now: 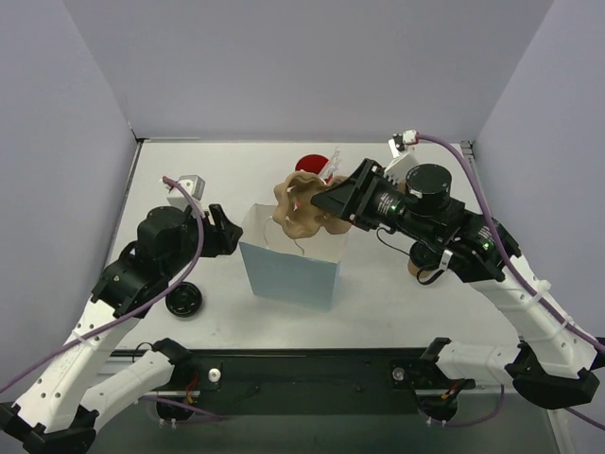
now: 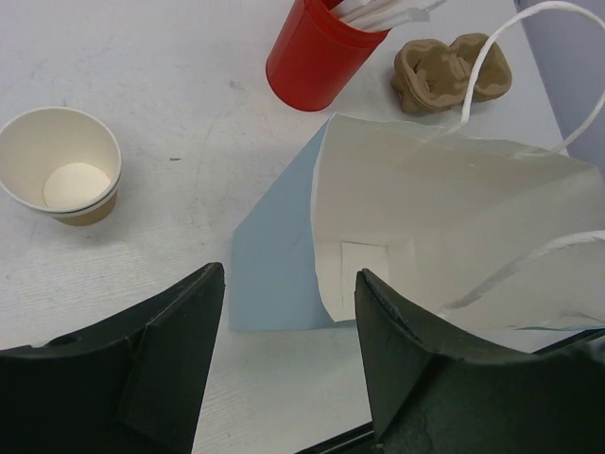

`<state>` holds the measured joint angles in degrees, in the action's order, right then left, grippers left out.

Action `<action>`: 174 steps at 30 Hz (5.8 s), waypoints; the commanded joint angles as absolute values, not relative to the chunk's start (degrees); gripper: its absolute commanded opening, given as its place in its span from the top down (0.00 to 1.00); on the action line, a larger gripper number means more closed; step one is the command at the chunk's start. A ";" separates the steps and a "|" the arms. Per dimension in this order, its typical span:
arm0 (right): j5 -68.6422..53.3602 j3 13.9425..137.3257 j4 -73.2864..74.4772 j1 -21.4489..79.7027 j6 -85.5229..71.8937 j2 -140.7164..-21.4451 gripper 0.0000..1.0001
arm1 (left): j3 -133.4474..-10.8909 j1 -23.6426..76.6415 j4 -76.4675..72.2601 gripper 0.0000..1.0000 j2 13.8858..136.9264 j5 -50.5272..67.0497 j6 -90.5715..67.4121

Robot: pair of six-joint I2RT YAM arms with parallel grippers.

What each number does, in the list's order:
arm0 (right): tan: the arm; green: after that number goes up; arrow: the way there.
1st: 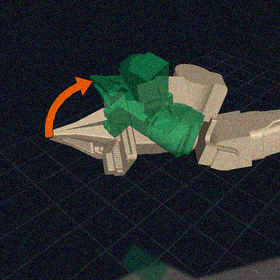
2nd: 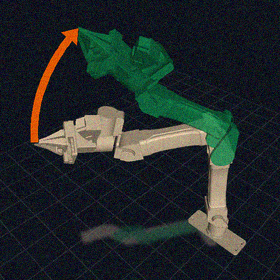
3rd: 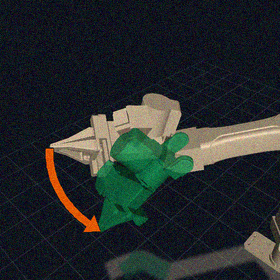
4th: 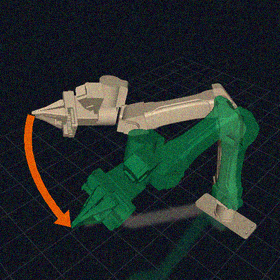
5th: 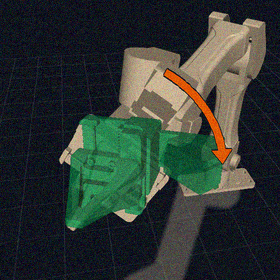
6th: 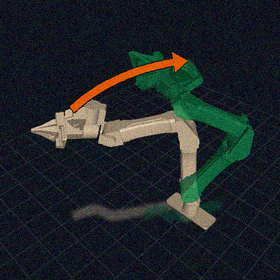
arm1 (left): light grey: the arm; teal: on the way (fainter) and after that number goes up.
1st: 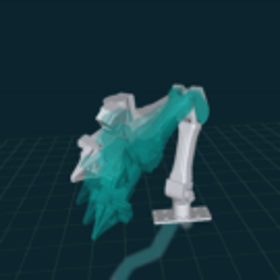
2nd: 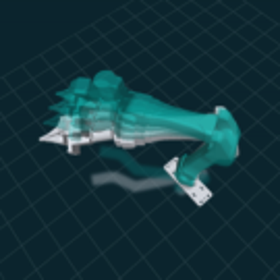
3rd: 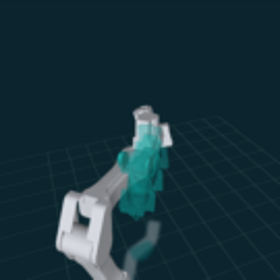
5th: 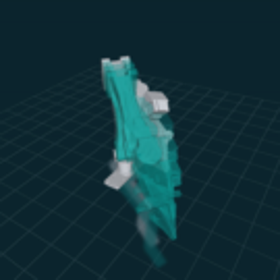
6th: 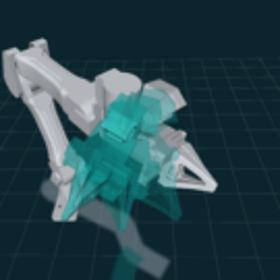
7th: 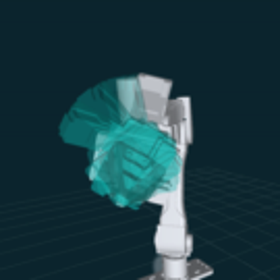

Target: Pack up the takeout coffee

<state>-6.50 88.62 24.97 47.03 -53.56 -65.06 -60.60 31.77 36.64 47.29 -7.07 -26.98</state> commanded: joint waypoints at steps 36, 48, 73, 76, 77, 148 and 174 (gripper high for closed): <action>4.22 82.53 23.28 48.95 -77.08 -71.01 0.62 | -61.44 30.32 36.92 0.35 48.43 -2.73 -40.61; 4.57 86.57 34.79 49.57 -74.19 -74.44 0.63 | -63.63 30.32 39.46 0.36 46.94 -5.88 -39.73; 4.57 90.18 40.52 49.13 -71.01 -73.92 0.63 | -69.16 30.32 36.48 0.38 50.63 4.48 -39.55; 4.57 89.22 40.25 49.22 -71.28 -73.30 0.63 | -70.58 30.32 34.90 0.39 50.36 8.16 -41.13; 4.66 88.86 40.17 49.22 -71.45 -73.04 0.63 | -70.32 30.32 33.50 0.39 50.27 10.87 -42.96; 7.12 82.88 34.80 49.66 -75.15 -70.75 0.64 | -59.68 34.10 21.43 0.59 51.86 36.04 -47.56; 10.37 89.91 47.46 53.35 -70.05 -77.34 0.64 | -74.34 35.42 38.13 0.52 49.14 17.44 -40.61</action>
<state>8.25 86.61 40.97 52.60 -72.12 -75.24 -67.42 35.22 33.19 51.44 27.79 -43.09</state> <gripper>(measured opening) 0.410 0.471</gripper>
